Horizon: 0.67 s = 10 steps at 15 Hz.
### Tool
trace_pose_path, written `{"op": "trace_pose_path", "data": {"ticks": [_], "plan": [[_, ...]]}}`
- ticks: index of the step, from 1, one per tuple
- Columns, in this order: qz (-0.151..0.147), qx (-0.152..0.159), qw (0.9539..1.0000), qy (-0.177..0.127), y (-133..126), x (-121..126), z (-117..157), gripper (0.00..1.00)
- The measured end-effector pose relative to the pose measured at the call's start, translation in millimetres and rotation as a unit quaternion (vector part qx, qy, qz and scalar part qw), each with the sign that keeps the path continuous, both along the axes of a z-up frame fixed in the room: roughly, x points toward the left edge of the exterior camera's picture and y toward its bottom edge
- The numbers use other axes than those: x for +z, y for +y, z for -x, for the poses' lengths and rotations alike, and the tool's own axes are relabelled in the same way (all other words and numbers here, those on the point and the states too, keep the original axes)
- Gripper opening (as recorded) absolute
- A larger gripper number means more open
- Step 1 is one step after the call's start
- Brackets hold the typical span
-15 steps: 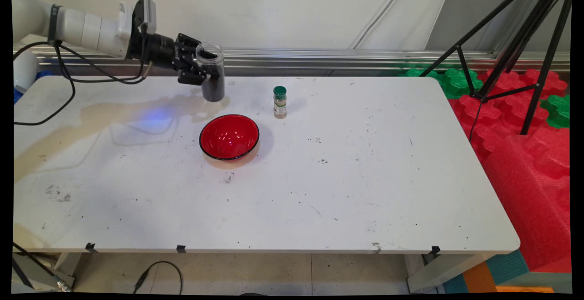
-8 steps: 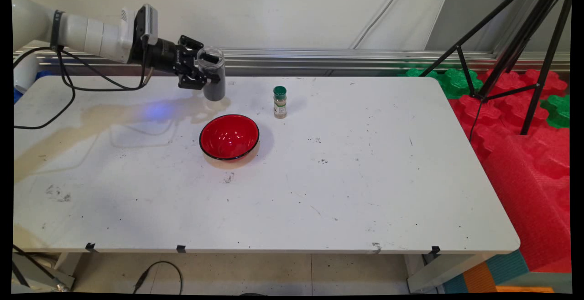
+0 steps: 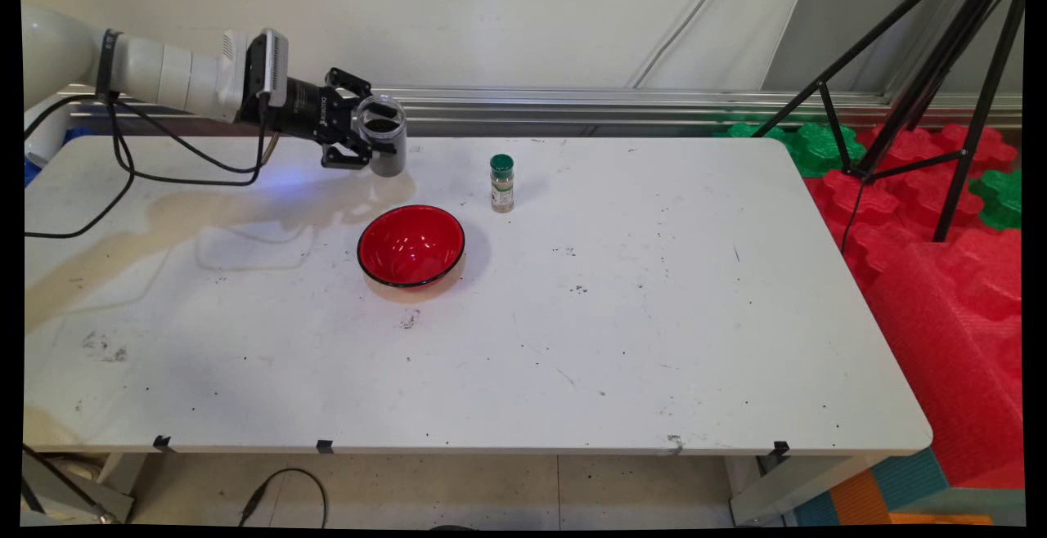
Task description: Pour the black seasoning powder in the red bowl
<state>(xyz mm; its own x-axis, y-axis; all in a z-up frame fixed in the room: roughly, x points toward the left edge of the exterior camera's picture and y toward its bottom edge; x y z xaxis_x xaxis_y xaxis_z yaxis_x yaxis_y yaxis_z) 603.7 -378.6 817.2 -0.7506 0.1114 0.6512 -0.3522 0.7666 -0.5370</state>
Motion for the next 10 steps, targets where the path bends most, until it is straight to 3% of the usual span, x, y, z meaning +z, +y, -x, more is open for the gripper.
{"op": "trace_pose_path", "data": {"ticks": [4,10], "plan": [[0.023,-0.022,0.9991,-0.027,2.5,-3.9,3.8,0.00],[0.064,-0.055,0.9940,-0.070,7.4,-9.7,9.7,0.00]]}}
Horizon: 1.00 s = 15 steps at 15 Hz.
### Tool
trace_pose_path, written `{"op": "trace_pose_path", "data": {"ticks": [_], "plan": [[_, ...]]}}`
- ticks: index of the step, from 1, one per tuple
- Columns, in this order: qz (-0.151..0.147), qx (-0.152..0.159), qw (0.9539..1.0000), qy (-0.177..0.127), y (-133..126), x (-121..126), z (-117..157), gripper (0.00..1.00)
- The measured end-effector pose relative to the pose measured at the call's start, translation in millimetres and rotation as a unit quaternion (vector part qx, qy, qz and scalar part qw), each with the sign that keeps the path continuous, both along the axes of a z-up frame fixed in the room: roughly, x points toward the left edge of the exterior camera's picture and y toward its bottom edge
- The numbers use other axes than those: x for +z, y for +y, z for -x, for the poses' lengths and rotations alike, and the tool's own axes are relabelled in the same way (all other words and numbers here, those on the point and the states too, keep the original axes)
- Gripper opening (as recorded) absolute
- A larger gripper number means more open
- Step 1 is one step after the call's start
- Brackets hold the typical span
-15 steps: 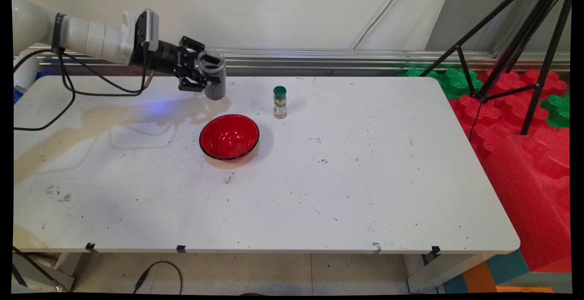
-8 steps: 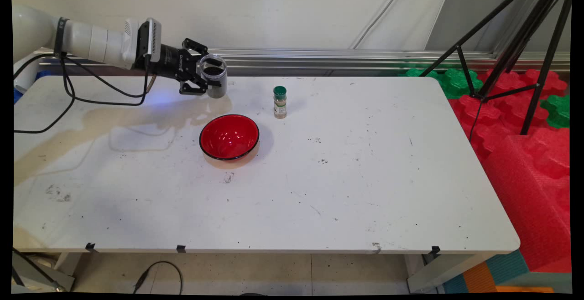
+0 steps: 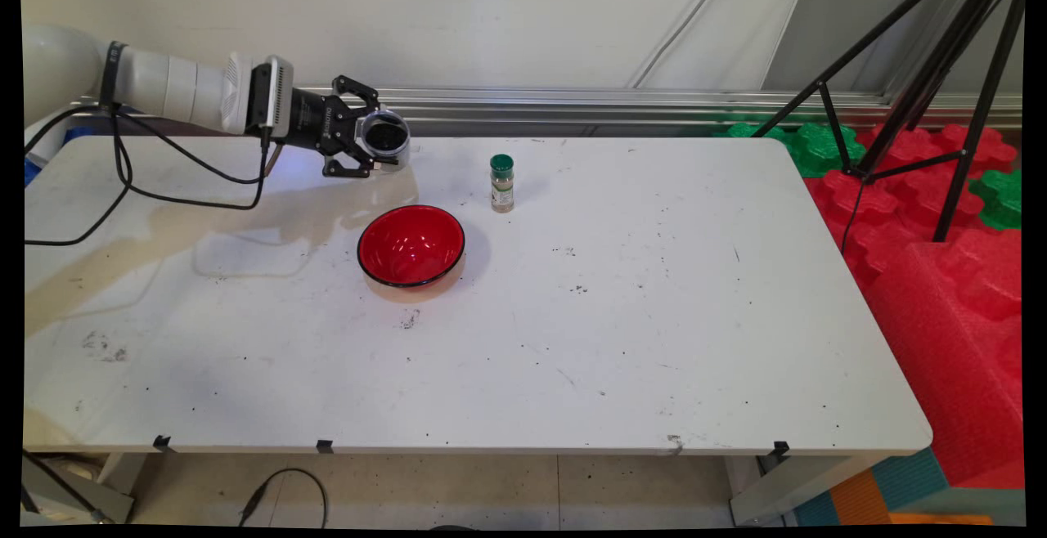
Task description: Pour the black seasoning powder in the red bowl
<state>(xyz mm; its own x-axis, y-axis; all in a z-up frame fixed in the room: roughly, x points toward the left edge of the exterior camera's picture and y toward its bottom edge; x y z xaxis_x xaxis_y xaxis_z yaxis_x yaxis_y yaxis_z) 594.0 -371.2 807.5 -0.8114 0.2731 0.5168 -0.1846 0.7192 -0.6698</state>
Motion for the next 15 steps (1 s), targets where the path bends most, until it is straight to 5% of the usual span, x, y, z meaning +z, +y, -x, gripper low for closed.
{"op": "trace_pose_path", "data": {"ticks": [8,15], "plan": [[0.042,-0.038,0.9971,-0.051,5.8,-8.3,7.0,0.00],[0.078,-0.072,0.9894,-0.100,9.6,-15.7,11.1,0.00]]}}
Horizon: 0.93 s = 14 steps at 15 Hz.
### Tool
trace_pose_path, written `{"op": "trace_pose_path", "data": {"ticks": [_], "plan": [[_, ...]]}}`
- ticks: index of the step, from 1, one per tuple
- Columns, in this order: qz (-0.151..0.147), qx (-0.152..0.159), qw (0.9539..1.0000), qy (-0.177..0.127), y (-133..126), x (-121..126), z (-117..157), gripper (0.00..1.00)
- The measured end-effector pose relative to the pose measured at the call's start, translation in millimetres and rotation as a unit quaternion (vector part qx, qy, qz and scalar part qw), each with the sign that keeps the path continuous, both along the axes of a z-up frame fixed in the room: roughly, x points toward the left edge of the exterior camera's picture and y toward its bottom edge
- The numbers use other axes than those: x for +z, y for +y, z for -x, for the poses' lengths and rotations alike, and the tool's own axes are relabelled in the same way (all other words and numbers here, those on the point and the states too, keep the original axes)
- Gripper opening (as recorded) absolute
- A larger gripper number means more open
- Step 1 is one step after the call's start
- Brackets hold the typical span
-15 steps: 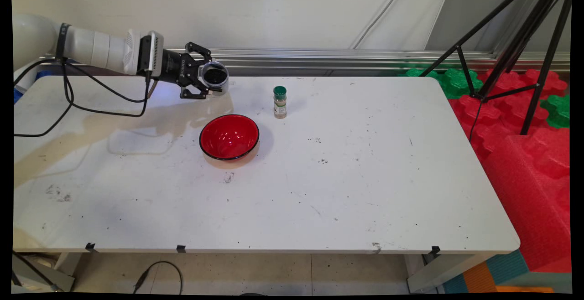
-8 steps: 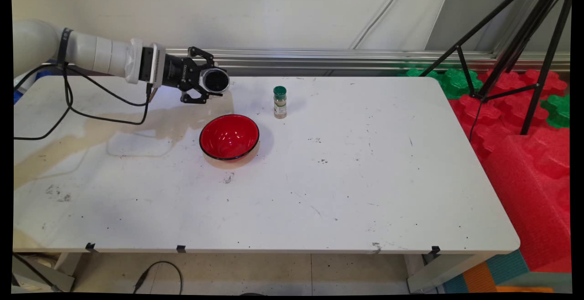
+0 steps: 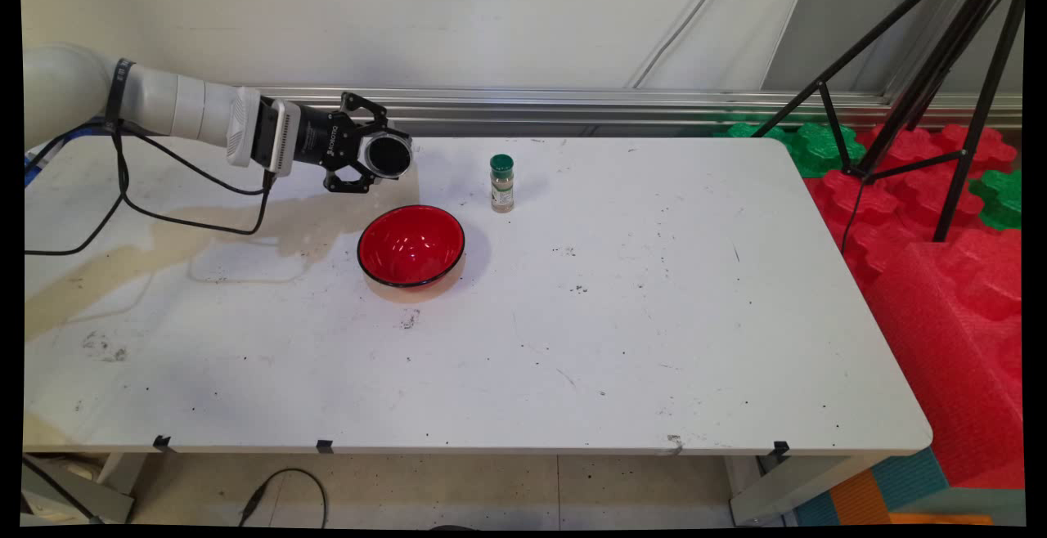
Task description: Pour the black seasoning powder in the red bowl
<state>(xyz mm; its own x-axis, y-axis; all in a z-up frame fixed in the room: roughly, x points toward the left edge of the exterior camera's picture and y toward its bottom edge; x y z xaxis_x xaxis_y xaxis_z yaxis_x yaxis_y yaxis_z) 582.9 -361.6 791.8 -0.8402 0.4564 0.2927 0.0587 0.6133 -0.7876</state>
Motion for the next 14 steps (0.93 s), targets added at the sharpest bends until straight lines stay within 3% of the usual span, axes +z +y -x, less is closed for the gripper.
{"op": "trace_pose_path", "data": {"ticks": [7,14], "plan": [[0.026,-0.022,0.9988,-0.034,4.0,-3.5,3.0,0.00],[0.063,-0.055,0.9938,-0.073,9.1,-5.1,5.5,0.00]]}}
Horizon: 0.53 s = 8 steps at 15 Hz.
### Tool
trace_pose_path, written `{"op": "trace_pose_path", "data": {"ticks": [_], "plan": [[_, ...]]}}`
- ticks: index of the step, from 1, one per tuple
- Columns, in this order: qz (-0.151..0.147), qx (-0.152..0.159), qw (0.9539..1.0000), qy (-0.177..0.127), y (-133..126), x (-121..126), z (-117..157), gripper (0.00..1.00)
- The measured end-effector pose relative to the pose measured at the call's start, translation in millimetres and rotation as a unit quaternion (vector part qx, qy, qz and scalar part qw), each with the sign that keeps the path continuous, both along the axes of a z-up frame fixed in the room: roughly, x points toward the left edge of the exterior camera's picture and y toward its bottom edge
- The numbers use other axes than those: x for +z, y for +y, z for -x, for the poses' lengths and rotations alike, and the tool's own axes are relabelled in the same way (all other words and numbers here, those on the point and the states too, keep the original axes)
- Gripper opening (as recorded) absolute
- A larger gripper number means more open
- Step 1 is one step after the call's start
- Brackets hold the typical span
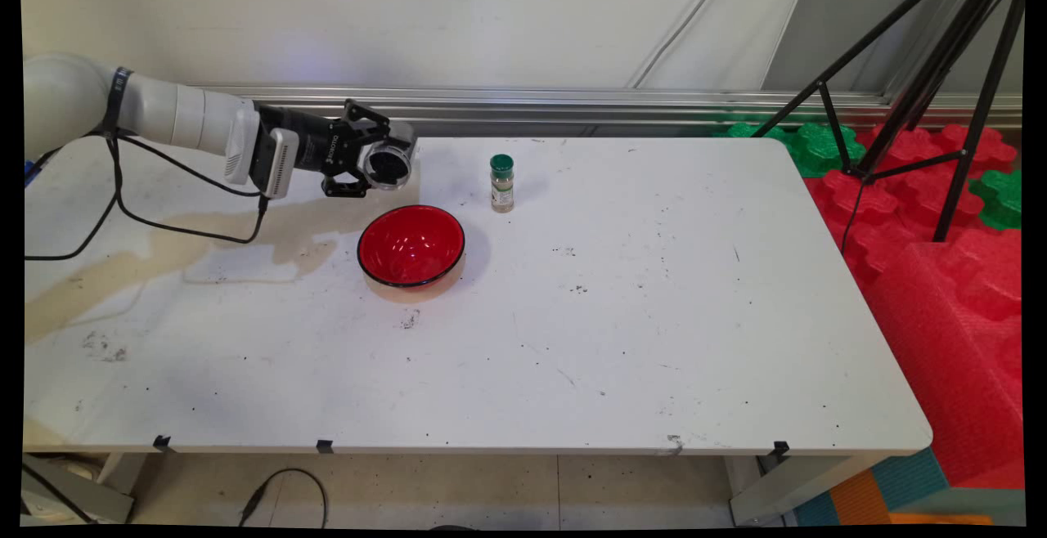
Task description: Pour the black seasoning powder in the red bowl
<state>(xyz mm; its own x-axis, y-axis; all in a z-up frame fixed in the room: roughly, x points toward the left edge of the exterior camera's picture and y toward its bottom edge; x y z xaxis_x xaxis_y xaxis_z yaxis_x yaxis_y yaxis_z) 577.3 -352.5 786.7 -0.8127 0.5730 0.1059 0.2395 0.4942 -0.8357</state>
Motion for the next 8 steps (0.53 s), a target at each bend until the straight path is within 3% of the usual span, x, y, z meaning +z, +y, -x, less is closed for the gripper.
{"op": "trace_pose_path", "data": {"ticks": [8], "plan": [[0.048,-0.048,0.9964,-0.049,8.6,0.5,5.0,0.00]]}}
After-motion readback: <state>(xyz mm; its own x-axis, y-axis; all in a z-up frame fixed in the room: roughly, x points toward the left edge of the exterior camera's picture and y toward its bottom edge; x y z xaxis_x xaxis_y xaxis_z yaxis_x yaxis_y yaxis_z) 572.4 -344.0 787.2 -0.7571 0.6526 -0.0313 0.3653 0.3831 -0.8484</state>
